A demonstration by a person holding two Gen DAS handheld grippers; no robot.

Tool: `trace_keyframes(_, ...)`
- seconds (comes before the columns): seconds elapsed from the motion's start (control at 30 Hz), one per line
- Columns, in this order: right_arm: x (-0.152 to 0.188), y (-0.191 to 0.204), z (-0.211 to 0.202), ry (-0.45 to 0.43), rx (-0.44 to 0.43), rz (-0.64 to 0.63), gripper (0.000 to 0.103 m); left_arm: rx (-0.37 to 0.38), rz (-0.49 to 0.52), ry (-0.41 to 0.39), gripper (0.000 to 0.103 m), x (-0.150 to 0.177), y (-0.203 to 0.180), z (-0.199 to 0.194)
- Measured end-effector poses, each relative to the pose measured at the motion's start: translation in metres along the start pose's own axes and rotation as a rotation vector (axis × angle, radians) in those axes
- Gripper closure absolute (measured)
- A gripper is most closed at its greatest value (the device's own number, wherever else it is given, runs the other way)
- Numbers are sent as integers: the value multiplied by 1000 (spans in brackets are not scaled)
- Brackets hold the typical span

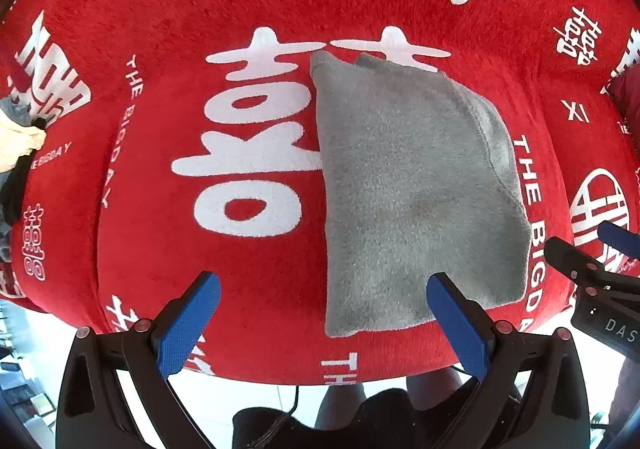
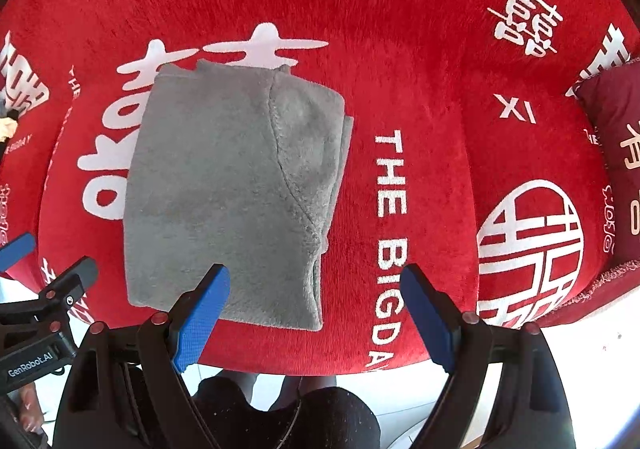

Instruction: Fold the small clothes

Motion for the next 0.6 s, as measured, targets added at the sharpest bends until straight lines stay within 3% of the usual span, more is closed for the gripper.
trace_keyframes(0.6, 10, 2, 25, -4, 16, 21, 14, 32, 2, -22, 0, 7, -1, 25)
Point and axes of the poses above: each gripper's, at about its wrist camera, not at the fingertips, and z roughly the way its jaws point, y to its left, x to its underside, the point moved 2 cm from there along z, roughly the way its jaws point, and after that the axes turned 9 degrees about -y, right-handed, at the moved point
